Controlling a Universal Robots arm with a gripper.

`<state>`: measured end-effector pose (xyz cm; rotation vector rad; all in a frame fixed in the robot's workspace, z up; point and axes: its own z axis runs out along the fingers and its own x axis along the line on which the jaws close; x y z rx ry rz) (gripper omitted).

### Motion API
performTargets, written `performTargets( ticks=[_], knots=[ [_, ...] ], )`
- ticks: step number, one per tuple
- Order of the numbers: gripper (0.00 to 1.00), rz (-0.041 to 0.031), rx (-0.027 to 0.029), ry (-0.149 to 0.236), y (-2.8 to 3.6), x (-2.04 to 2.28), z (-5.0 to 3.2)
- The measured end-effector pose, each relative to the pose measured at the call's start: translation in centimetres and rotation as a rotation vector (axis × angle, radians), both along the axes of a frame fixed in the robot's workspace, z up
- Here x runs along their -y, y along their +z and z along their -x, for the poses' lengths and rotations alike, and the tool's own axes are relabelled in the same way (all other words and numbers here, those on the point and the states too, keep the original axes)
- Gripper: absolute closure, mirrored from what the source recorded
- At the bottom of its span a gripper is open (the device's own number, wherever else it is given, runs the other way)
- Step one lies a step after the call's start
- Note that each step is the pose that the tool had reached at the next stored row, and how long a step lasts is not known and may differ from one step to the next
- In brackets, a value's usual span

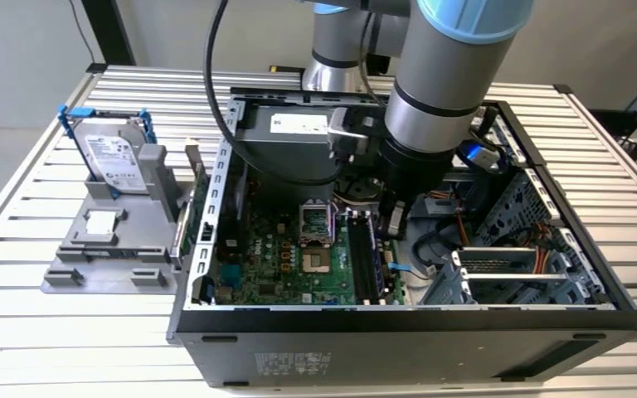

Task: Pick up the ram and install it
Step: 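Insert the ram into the slot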

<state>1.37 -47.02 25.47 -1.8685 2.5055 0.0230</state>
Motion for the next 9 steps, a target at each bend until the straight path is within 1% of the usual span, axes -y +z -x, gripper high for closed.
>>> performTargets(
  ticks=[2, 3, 9],
  knots=[
    [1.00, -0.0002, 0.0000, 0.034, 0.00, 0.00, 0.00],
    [1.00, -0.0018, 0.0001, 0.064, 0.00, 0.00, 0.00],
    [1.00, -0.0059, 0.0005, 0.156, -0.01, 0.00, 0.00]
  ],
)
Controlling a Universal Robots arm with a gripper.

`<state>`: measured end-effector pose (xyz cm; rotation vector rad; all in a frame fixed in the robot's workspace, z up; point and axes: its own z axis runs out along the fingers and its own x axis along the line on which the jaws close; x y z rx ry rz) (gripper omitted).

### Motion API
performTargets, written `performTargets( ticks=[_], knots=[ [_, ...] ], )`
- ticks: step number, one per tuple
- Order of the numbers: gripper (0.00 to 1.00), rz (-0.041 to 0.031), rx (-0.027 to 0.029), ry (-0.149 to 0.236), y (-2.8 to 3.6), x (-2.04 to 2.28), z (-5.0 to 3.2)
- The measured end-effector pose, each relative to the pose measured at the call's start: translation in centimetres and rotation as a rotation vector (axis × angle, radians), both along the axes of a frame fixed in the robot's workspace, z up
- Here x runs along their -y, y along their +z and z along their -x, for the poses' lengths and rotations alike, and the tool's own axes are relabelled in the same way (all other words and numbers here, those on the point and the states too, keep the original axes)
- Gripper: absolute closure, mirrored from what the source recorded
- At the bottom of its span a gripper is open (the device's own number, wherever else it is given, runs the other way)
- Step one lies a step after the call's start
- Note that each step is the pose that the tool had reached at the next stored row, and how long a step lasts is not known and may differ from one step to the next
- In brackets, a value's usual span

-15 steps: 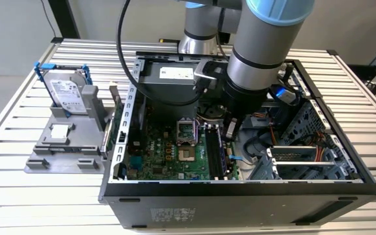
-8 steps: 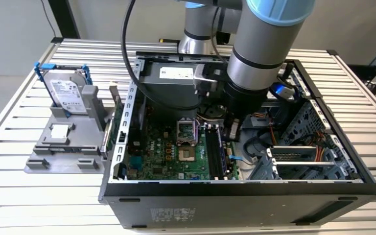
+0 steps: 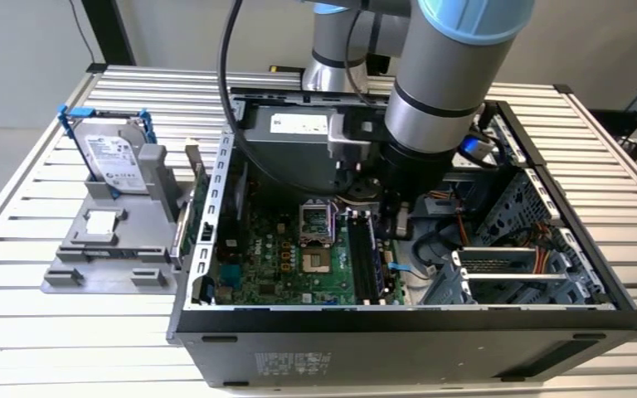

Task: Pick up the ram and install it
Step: 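Insert the ram into the slot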

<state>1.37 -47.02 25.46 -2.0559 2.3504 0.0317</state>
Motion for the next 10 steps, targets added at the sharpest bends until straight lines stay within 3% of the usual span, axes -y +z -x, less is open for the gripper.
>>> performTargets(
  ticks=[5, 10],
  knots=[
    [1.00, -0.0007, 0.0002, 0.066, 0.00, 0.00, 0.00],
    [1.00, -0.0008, 0.0005, 0.069, -0.07, 0.01, 0.00]
  ],
)
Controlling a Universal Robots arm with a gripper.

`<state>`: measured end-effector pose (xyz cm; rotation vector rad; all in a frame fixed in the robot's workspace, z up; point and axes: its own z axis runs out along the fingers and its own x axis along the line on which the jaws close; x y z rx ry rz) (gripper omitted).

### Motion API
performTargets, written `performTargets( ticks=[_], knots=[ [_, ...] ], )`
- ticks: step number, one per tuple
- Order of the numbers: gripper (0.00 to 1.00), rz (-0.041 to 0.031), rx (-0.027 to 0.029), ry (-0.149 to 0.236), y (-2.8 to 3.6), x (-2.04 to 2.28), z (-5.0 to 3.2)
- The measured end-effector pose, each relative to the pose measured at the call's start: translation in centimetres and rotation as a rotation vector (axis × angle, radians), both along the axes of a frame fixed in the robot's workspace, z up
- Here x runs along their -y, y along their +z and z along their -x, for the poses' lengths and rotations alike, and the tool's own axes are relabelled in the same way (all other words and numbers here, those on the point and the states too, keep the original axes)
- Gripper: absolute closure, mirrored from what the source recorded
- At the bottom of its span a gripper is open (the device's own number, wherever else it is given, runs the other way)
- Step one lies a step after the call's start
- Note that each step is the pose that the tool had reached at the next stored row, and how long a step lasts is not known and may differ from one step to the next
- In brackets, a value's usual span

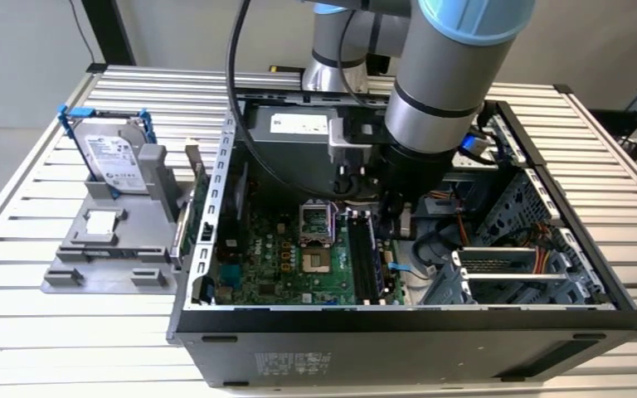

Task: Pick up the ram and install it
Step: 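Insert the ram into the slot, then press down the ram until it locks into place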

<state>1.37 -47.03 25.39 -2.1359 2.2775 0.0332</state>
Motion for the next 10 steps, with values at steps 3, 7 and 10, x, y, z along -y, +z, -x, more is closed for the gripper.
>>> performTargets(
  ticks=[3, 7, 10],
  knots=[
    [1.00, 0.0002, -0.0001, 0.000, -0.51, 0.00, 0.00],
    [1.00, 0.0002, 0.0000, 0.000, -1.24, 0.00, 0.00],
    [1.00, 0.0001, -0.0001, 0.001, -1.78, -0.01, 0.00]
  ],
)
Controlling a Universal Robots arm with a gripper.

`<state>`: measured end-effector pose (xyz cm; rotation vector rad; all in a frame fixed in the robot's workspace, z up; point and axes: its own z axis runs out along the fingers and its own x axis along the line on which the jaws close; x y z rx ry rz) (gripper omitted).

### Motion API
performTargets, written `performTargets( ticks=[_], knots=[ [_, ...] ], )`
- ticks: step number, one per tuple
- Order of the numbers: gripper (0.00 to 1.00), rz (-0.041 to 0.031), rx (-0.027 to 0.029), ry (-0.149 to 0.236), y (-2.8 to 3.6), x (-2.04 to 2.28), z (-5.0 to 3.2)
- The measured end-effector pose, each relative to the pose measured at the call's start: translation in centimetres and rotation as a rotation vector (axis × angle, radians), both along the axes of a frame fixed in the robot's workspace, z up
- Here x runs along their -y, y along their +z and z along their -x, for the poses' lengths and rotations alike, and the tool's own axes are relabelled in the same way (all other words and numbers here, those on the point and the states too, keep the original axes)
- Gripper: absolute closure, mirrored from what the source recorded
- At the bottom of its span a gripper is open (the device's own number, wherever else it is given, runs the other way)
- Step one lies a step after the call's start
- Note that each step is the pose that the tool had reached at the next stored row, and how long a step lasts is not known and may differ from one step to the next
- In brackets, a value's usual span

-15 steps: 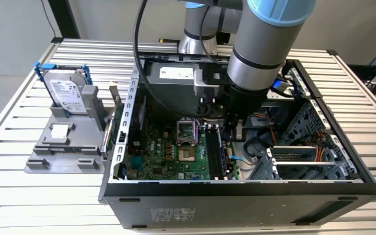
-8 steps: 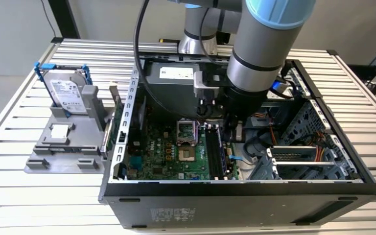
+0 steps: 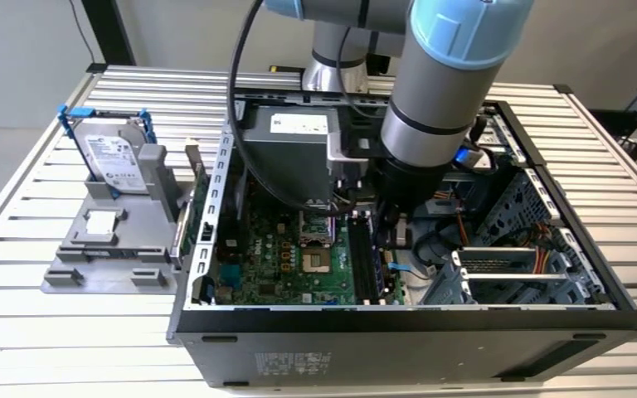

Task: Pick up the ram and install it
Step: 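Press down the ram until it locks into place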

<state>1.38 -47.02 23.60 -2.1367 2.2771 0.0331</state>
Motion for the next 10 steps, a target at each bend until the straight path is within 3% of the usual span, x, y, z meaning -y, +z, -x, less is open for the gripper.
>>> performTargets(
  ticks=[6, 10],
  knots=[
    [1.00, 0.0003, -0.0002, 0.000, -0.27, 0.00, 0.01],
    [1.00, 0.0000, -0.0001, 0.000, -0.95, 0.00, 0.00]
  ],
)
